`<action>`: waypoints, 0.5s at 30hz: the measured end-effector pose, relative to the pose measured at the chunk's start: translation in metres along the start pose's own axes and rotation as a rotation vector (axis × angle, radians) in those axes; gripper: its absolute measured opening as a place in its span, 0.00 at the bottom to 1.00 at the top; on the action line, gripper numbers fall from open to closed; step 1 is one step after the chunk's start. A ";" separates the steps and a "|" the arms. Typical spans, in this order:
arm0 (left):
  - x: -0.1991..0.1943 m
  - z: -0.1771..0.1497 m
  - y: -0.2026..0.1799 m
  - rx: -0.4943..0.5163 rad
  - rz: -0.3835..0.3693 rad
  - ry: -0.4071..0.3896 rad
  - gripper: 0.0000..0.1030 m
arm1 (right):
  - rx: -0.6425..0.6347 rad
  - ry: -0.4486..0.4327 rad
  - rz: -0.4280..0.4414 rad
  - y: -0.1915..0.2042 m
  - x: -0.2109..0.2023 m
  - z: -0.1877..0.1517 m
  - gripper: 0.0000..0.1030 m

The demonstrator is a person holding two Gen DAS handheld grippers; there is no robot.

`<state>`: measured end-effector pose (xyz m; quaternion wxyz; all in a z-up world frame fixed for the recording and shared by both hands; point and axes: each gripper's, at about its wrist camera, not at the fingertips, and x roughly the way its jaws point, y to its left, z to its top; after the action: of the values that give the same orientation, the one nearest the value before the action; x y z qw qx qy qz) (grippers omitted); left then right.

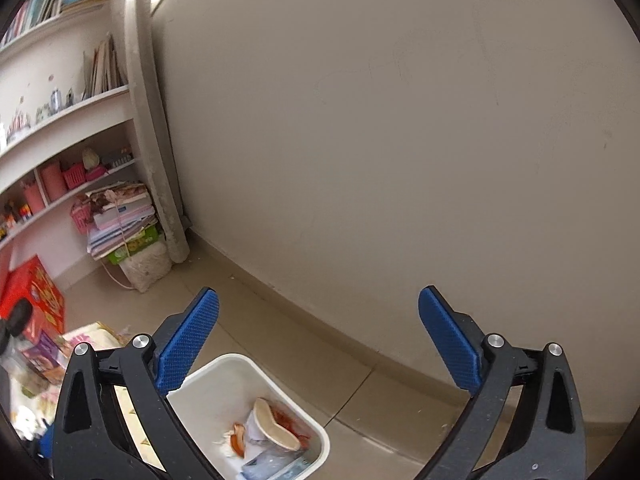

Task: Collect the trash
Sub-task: 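Carry the orange peel over the white bin and open the left gripper, then move both tools back over the table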

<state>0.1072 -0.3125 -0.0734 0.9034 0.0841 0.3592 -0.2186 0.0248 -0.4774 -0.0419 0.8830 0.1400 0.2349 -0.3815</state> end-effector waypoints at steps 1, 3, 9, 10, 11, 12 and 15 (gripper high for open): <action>-0.001 0.000 0.001 0.004 0.009 -0.004 0.58 | -0.022 -0.010 -0.011 0.005 -0.002 -0.001 0.93; -0.004 -0.001 0.005 0.011 0.033 -0.019 0.63 | -0.045 -0.017 -0.022 0.012 -0.005 -0.002 0.93; -0.014 0.000 0.026 -0.012 0.121 -0.075 0.79 | -0.099 -0.023 -0.032 0.036 -0.010 -0.007 0.93; -0.017 0.000 0.031 -0.024 0.141 -0.090 0.84 | -0.105 -0.023 -0.032 0.042 -0.011 -0.009 0.93; -0.020 0.000 0.038 -0.043 0.164 -0.109 0.85 | -0.112 -0.021 -0.030 0.047 -0.013 -0.010 0.93; -0.024 0.000 0.043 -0.057 0.179 -0.119 0.85 | -0.122 -0.021 -0.027 0.054 -0.015 -0.012 0.93; -0.031 0.001 0.061 -0.095 0.225 -0.145 0.87 | -0.156 -0.036 -0.026 0.073 -0.021 -0.018 0.93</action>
<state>0.1156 -0.2485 -0.0519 0.9488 0.0650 0.2911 -0.1040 0.0604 -0.4079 -0.0413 0.8903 0.0611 0.2498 -0.3758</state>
